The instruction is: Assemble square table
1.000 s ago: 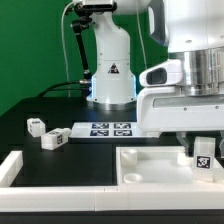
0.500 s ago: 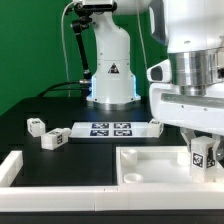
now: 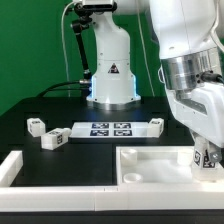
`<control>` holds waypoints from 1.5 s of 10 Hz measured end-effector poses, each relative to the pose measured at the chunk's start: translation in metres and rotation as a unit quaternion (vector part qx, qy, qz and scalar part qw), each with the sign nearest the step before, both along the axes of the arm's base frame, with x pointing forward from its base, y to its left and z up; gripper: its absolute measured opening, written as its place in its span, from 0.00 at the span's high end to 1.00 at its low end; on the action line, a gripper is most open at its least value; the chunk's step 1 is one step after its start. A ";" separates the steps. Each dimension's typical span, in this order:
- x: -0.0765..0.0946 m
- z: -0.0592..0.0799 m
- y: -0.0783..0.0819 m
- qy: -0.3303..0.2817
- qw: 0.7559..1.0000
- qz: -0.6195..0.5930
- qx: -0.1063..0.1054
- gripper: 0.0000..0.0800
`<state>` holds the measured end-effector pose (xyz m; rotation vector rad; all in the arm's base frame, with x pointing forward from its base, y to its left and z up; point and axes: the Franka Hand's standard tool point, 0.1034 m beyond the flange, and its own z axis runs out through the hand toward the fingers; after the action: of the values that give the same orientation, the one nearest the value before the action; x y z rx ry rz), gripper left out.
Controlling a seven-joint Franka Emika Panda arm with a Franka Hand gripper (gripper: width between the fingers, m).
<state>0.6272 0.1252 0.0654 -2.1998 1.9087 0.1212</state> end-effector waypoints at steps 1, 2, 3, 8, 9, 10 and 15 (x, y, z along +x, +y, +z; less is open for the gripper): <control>0.000 0.001 0.003 -0.022 0.993 0.114 -0.023 0.58; -0.001 0.000 0.007 -0.038 0.977 0.205 -0.034 0.35; -0.001 0.000 0.004 -0.040 0.975 0.215 -0.036 0.23; 0.005 0.002 -0.008 -0.096 0.842 0.524 -0.085 0.19; 0.003 0.000 -0.004 -0.102 0.784 0.606 -0.093 0.19; 0.001 -0.005 -0.003 -0.102 0.775 0.617 -0.090 0.19; 0.002 -0.006 -0.004 -0.101 0.795 0.591 -0.092 0.41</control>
Offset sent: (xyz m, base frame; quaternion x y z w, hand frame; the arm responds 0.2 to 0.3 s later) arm 0.0000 0.0000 0.0000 0.0000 0.0000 -0.1296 0.9916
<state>0.6287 0.1211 0.0591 -3.0087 0.2015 -0.1096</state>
